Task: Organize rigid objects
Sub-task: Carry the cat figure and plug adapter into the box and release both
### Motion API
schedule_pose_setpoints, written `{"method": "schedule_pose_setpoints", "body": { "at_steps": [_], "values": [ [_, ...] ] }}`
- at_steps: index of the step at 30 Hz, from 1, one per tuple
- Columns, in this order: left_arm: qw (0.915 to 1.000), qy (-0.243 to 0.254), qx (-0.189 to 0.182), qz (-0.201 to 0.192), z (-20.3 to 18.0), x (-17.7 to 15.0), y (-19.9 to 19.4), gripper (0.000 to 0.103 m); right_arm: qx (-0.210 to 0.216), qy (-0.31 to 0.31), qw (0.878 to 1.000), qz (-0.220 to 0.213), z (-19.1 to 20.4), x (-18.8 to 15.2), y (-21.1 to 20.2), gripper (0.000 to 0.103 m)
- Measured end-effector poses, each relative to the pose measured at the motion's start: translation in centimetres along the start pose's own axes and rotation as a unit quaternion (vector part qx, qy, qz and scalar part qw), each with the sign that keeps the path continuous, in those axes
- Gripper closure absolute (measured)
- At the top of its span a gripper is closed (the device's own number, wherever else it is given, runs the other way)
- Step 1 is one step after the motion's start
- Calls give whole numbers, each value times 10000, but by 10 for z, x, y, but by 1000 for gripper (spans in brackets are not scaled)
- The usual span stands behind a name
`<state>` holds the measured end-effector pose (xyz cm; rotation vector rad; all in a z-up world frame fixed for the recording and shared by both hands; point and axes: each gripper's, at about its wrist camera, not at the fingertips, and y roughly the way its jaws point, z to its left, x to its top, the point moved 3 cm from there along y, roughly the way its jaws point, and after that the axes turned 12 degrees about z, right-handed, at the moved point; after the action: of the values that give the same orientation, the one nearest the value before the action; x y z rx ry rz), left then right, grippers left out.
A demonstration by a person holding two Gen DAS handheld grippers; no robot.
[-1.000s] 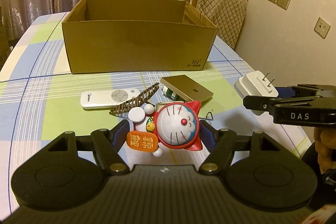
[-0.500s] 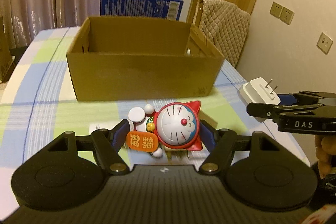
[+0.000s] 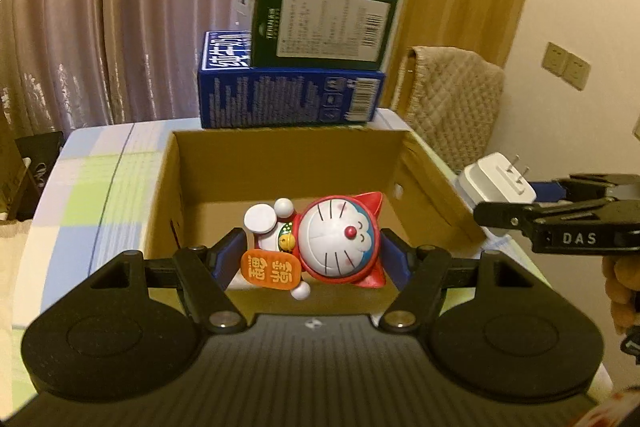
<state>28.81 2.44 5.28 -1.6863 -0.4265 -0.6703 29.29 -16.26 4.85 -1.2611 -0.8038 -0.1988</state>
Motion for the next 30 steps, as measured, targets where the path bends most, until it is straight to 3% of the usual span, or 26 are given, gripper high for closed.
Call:
{"method": "schedule_pose_setpoints", "body": {
  "at_steps": [6,13,30],
  "values": [
    [9996,-143,23,226,15,21,38,36,-7,170,9993,335,-9,8,43,42],
    [9988,-57,64,477,18,19,70,36,17,232,9984,515,-10,2,71,42],
    [9990,-54,46,450,11,26,88,35,11,376,9976,589,-19,0,85,42]
  ]
}}
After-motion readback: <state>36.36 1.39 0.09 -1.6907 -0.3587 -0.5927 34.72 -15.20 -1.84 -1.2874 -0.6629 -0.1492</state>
